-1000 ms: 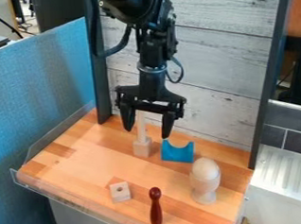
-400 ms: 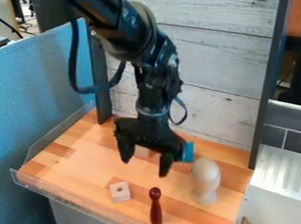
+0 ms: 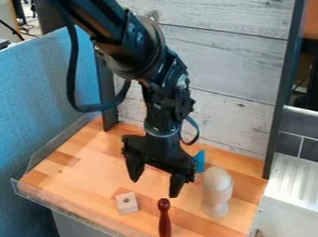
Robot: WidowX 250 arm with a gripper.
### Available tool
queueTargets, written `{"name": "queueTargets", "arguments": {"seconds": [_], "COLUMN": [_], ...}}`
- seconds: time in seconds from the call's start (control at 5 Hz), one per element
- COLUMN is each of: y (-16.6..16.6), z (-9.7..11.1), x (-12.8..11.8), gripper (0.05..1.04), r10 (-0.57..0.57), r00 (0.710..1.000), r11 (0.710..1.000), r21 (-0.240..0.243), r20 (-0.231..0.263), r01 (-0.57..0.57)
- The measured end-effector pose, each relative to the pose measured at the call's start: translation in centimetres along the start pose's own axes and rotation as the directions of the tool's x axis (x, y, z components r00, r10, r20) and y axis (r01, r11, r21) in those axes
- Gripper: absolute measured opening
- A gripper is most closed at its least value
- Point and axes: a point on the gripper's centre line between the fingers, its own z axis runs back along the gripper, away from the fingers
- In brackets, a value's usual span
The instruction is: Put the red cylinder in the cube with the hole
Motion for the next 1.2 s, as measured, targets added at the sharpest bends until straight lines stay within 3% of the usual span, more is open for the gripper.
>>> {"name": "queueTargets", "arguments": {"seconds": [0.8,1.0,1.2], "y": [-1.1,-1.5,-1.5], "z": [-2.5,-3.2,-3.7], "x": [-0.7,-1.1,-1.4], "gripper": [1.0,0.95,0.658], "r10": [-0.021,-0.031,-0.053], "r00": [0.999,0.997,0.995], "r11": [0.999,0.998,0.997], "r21": [0.042,0.048,0.042], "r20": [-0.045,-0.072,-0.089], "r01": [0.023,0.035,0.057]}}
